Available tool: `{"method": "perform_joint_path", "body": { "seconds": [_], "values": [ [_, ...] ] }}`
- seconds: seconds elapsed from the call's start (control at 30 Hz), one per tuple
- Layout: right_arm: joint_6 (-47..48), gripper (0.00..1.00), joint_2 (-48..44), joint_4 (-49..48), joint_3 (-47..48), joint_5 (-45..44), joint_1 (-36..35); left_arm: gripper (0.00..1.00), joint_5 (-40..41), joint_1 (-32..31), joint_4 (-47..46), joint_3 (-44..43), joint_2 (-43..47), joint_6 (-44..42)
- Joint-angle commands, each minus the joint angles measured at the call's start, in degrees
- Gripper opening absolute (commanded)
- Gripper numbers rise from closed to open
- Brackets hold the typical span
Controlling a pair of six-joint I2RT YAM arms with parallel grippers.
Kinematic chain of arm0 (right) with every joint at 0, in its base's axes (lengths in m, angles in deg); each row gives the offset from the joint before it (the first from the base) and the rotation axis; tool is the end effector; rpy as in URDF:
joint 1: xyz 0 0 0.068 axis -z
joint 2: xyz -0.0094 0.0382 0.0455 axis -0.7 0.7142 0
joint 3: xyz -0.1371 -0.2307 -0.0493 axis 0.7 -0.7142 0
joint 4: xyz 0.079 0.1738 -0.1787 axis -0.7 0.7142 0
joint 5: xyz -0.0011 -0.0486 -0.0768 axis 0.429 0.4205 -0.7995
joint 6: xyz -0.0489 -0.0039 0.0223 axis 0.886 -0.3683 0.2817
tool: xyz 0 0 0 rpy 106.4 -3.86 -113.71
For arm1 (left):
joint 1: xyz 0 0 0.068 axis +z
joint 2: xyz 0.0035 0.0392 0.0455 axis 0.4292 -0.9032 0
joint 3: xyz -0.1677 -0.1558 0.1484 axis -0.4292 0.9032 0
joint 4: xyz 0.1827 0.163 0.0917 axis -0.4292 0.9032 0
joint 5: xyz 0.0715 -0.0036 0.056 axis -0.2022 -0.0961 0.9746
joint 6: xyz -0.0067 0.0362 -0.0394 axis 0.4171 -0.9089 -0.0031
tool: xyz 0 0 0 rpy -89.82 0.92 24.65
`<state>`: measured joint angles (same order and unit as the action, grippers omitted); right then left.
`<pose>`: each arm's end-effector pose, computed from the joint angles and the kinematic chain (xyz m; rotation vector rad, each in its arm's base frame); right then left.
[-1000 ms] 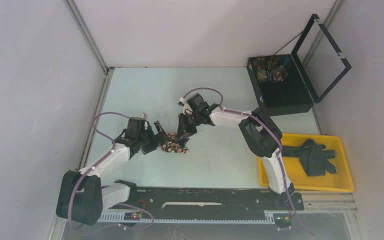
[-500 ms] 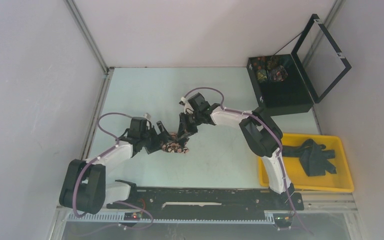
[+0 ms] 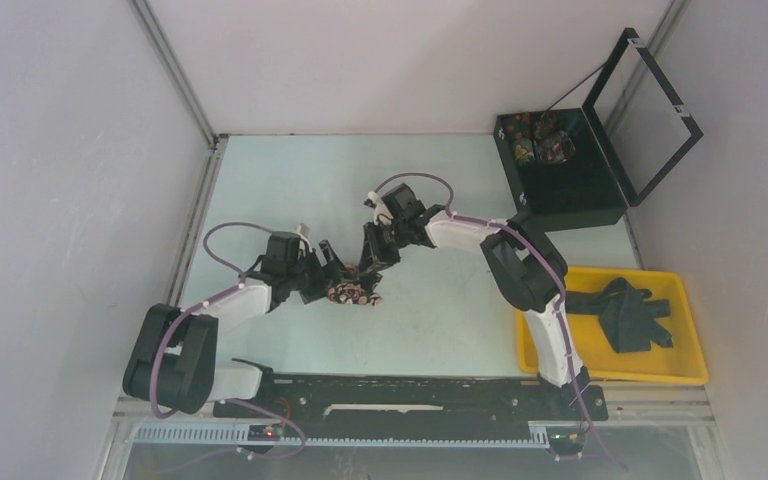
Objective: Roll the ties
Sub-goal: Roll the tie at the center of the board.
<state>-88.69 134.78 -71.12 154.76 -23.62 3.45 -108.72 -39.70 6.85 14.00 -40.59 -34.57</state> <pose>0.3320 0.3176 0.1450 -0.4384 2.7097 1.3278 0.2227 -0.0689 0.1493 -0.4367 2.4974 -0.8332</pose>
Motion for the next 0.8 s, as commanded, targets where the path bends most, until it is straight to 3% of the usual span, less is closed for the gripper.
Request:
{"method": "perform_joint_path", "body": {
  "seconds": [0.0,0.23,0.43,0.77],
  "values": [
    [2.05,0.2,-2.24,-0.81,-1.49,0.21,2.12,0.86,4.71,-2.84,3.97,-1.49,-1.55,-0.63],
    [2.64,0.49,-6.52,-1.5,-7.49,-1.64,6.38,0.85,9.16,-5.89,9.1,-5.59,-1.56,-1.98],
    [0.86,0.63,-7.11,-2.97,-9.74,-2.26,8.13,0.8,13.24,-7.96,14.8,-9.76,-2.02,-4.09],
    [-3.6,0.64,-3.74,-7.63,-9.7,1.04,4.88,0.77,18.32,-11.41,20.99,-16.87,-5.64,-5.46]
  ]
}}
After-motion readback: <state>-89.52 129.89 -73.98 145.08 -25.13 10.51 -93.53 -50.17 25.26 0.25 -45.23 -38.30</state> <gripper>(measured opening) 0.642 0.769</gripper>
